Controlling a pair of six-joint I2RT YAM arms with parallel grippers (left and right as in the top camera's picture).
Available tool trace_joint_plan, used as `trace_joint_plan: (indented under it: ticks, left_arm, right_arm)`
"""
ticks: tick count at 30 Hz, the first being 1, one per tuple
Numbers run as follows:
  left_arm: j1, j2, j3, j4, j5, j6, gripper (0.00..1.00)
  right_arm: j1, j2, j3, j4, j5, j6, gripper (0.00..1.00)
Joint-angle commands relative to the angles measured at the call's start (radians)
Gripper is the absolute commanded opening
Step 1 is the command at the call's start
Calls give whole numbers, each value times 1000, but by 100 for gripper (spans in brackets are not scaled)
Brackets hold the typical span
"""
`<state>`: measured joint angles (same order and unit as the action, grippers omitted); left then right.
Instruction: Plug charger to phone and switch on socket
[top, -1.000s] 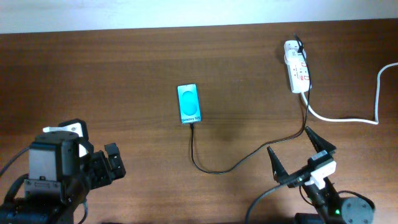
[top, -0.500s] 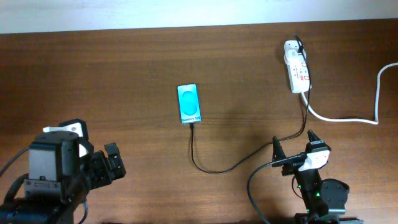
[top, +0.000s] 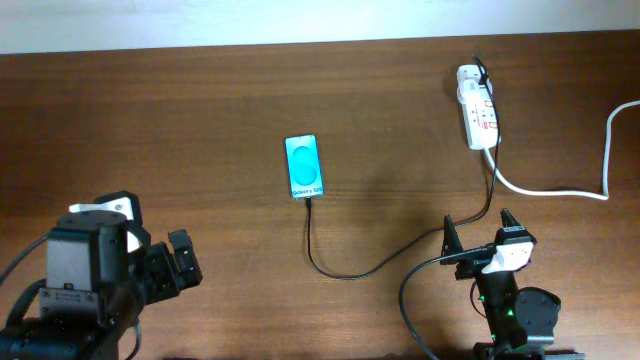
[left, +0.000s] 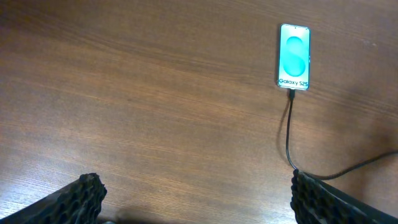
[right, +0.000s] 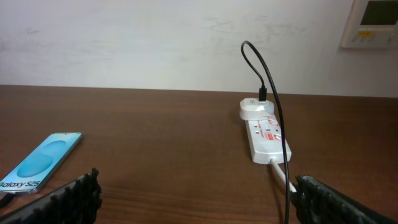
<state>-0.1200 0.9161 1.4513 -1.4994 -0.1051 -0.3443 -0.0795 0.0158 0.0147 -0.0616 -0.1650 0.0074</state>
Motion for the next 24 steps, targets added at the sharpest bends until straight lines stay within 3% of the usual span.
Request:
trace_joint_plan:
  ticks: [1, 8, 13, 19, 24]
  left_arm:
    - [5, -1, 8, 2, -5, 0, 99]
    - [5, -1, 8, 26, -53, 0, 99]
    - [5, -67, -29, 210, -66, 1, 99]
    - [21, -369, -338, 418, -117, 5, 99]
    - [76, -688, -754, 687, -25, 5, 99]
  right_arm:
    - [6, -10, -9, -1, 13, 5, 98]
    - [6, -10, -9, -1, 13, 5, 98]
    - [6, -10, -9, -1, 12, 5, 98]
    - [6, -10, -9, -1, 13, 5, 98]
    - [6, -10, -9, -1, 13, 5, 98]
